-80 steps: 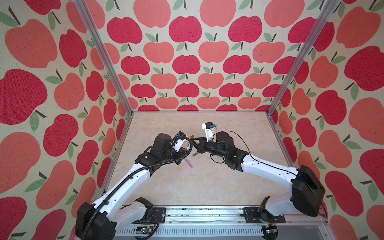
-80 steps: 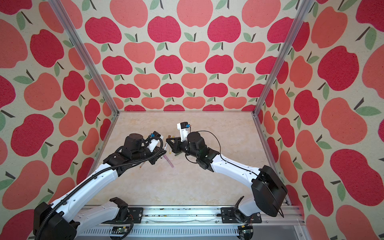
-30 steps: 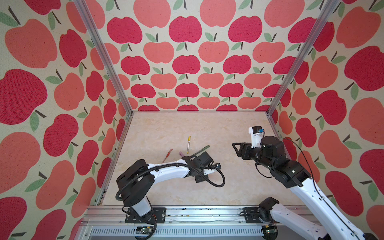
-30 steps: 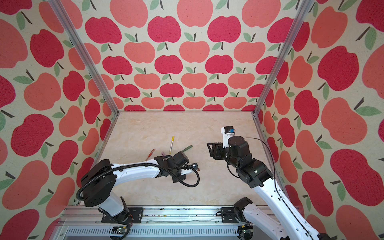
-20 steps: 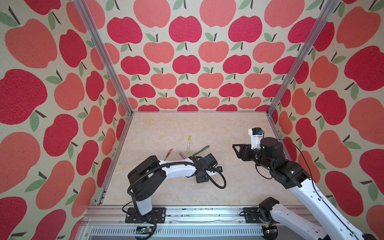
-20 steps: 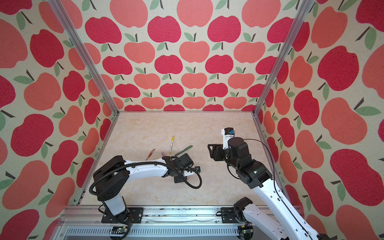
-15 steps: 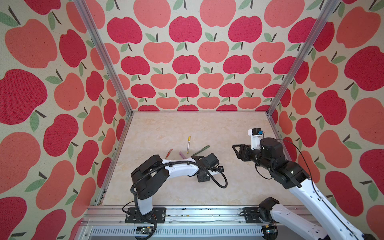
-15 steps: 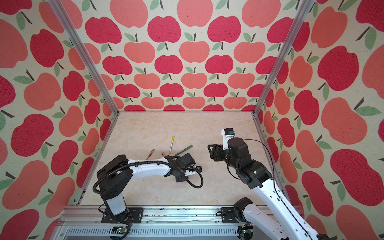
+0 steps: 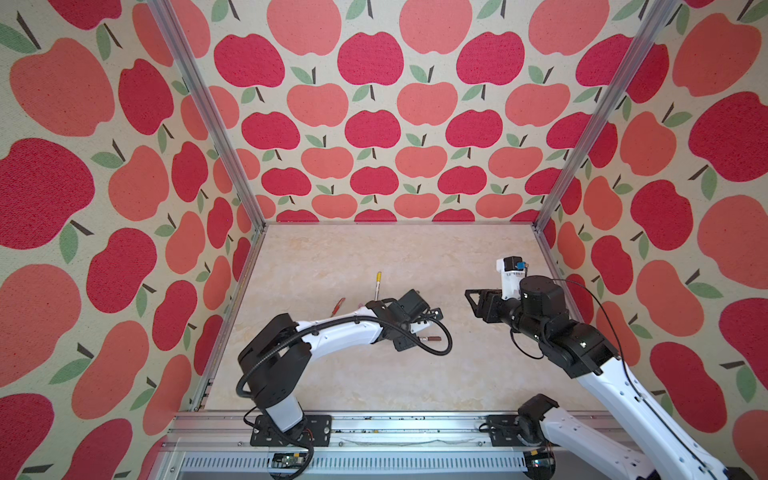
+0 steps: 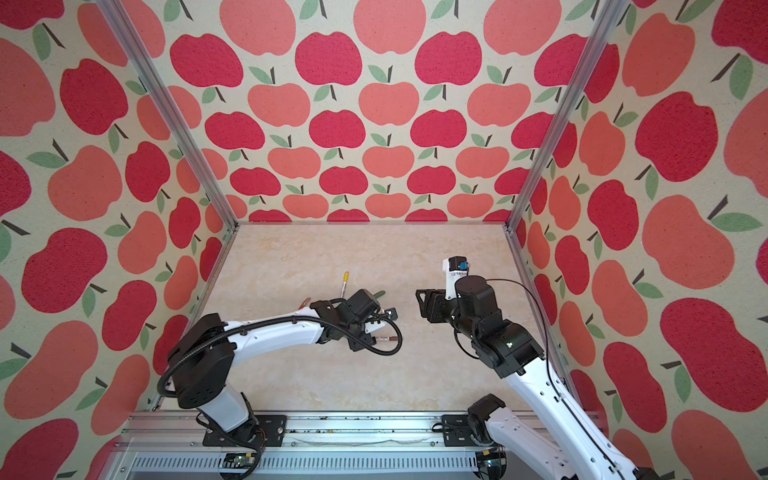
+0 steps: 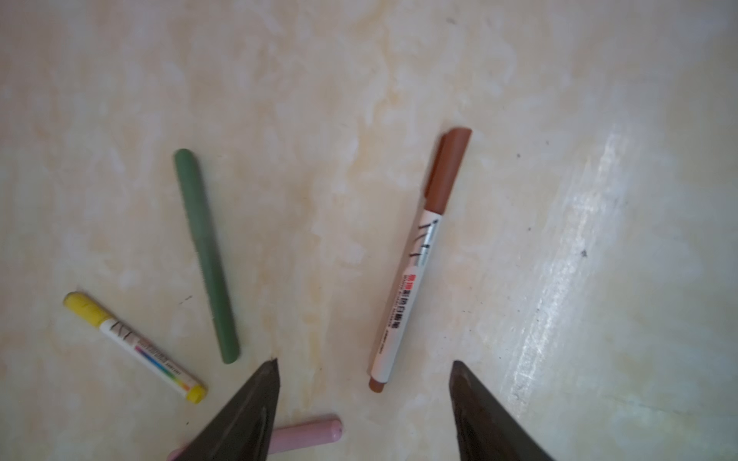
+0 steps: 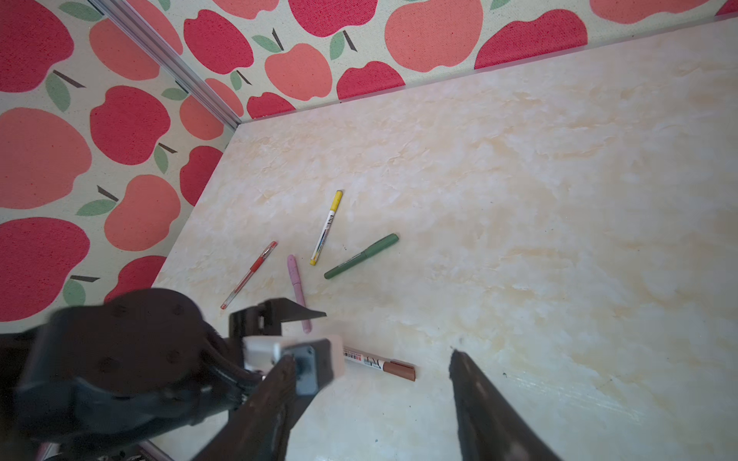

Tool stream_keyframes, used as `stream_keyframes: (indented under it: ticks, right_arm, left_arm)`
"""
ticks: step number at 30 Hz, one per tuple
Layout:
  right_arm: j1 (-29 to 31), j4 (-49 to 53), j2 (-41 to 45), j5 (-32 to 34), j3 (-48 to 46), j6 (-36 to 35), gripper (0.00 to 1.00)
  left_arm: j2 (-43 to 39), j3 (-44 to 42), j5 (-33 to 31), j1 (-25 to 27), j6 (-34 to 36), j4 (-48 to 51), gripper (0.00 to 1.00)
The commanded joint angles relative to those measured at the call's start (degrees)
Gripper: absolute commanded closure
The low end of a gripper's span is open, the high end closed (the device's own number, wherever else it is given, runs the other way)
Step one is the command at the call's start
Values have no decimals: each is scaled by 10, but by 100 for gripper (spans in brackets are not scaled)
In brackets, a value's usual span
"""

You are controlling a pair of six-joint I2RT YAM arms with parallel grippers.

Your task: Insert the pens into the pen caps

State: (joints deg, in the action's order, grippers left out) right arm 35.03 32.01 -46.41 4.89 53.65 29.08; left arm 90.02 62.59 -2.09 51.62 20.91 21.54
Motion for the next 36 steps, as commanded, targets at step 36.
stream_keyframes:
  ticks: [36]
  right_arm:
    - [-255,-1058,-477,142,-387,-363,21]
  left_arm:
    - [2,-405,62,-577,-210,-737,1]
